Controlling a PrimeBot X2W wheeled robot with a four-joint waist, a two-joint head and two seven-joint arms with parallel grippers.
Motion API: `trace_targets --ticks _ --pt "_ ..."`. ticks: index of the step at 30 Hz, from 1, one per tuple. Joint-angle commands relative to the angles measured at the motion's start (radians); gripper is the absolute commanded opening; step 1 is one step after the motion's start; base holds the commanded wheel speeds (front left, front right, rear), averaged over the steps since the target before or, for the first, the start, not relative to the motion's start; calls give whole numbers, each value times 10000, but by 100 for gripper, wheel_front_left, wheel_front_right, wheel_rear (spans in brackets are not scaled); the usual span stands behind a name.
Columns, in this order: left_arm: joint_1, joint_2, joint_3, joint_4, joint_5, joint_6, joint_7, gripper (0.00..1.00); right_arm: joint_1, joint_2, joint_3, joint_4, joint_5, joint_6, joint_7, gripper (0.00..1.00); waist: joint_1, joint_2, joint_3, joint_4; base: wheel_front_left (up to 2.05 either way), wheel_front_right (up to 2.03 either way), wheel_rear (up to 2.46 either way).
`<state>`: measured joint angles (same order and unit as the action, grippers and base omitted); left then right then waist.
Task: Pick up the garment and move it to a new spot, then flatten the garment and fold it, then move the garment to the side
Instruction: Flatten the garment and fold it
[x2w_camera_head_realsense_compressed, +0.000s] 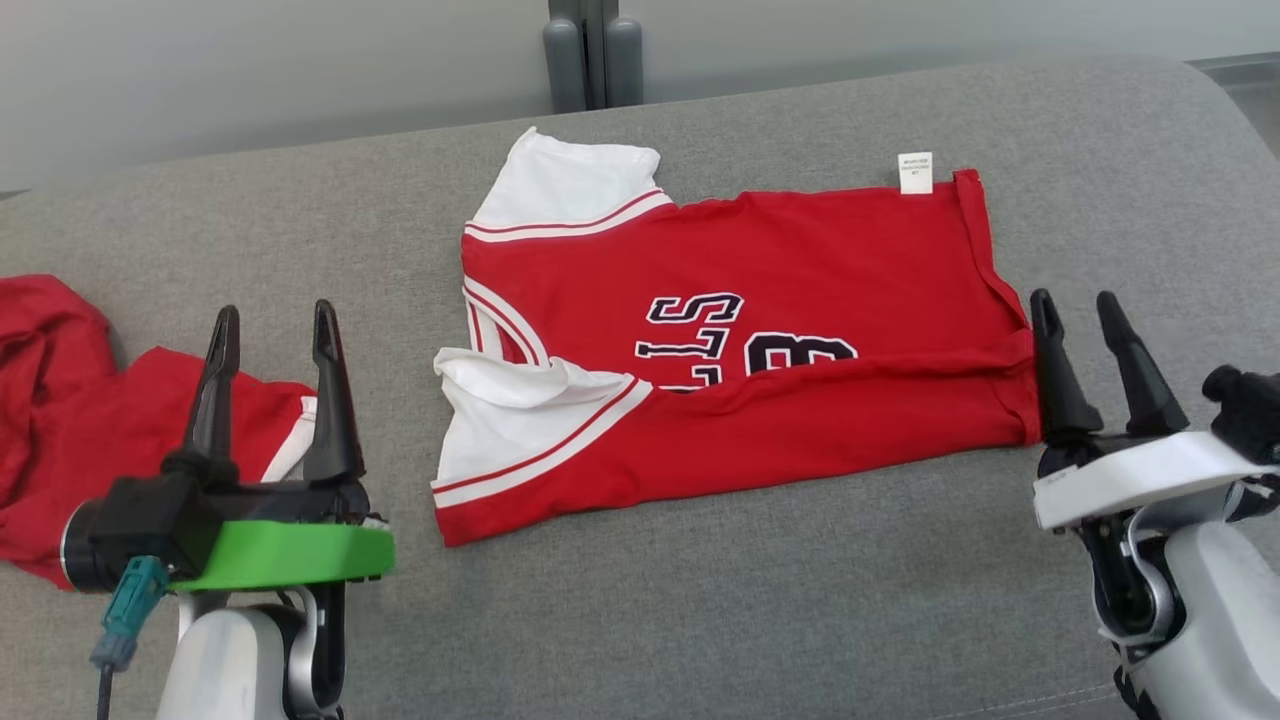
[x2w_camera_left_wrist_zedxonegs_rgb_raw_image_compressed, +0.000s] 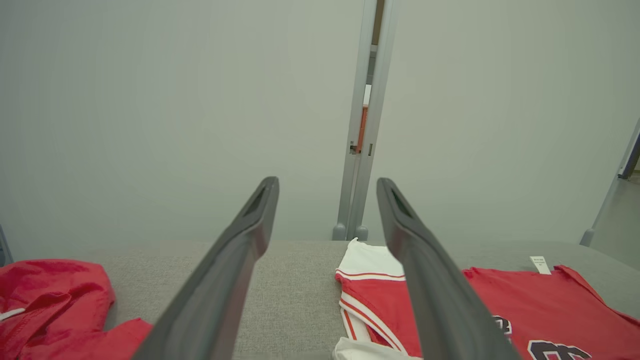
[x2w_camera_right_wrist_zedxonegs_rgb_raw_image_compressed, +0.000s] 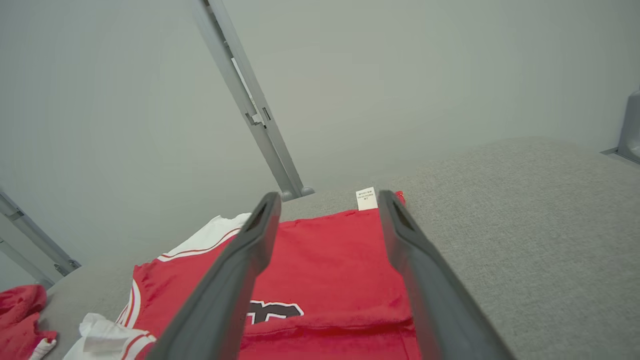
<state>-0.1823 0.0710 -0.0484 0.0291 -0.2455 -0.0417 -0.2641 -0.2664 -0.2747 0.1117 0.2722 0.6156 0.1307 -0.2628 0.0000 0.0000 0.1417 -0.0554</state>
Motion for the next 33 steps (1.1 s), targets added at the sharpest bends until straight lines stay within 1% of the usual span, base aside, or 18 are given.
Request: trace_targets --ticks 1,4,6,8,12,16,23,27,30,33 --pt "309 -74 130 -5 69 -89 -2 100 317 49 13 -116 -346 0 -26 100 0 0 -74 -5 0 0 0" --pt "688 -162 84 157 401 -235 -4 100 722 414 -197 -316 -631 0 -27 100 0 0 -161 13 0 0 0" --pt "869 -182 57 265 456 -294 -3 100 960 589 -340 -380 -714 0 -28 100 0 0 -204 21 0 0 0" --pt "942 -197 13 306 330 -252 -4 100 1084 729 -400 -433 -806 0 -29 100 0 0 -222 15 0 0 0" --pt "894 -202 -94 420 190 -114 -3 100 1153 847 -457 -484 -942 0 -27 100 0 0 -195 7 0 0 0" --pt "781 -203 -369 1026 318 -192 -4 100 974 854 -432 -535 -1031 0 -27 100 0 0 -124 -66 0 0 0" --pt "325 -194 -902 3362 791 127 -5 100 823 801 -361 -587 -1111 0 -28 100 0 0 135 -294 0 0 0" --pt "-63 -188 -1013 4680 744 299 -3 100 824 766 -399 -635 -1094 0 -29 100 0 0 217 -439 0 0 0" --pt "-316 -188 -1076 5423 696 314 -5 100 811 741 -398 -577 -1114 0 -28 100 0 0 263 -558 0 0 0" --pt "-567 -187 -1178 6149 367 190 -5 100 768 768 -356 -557 -1091 0 -28 100 0 0 297 -649 0 0 0"
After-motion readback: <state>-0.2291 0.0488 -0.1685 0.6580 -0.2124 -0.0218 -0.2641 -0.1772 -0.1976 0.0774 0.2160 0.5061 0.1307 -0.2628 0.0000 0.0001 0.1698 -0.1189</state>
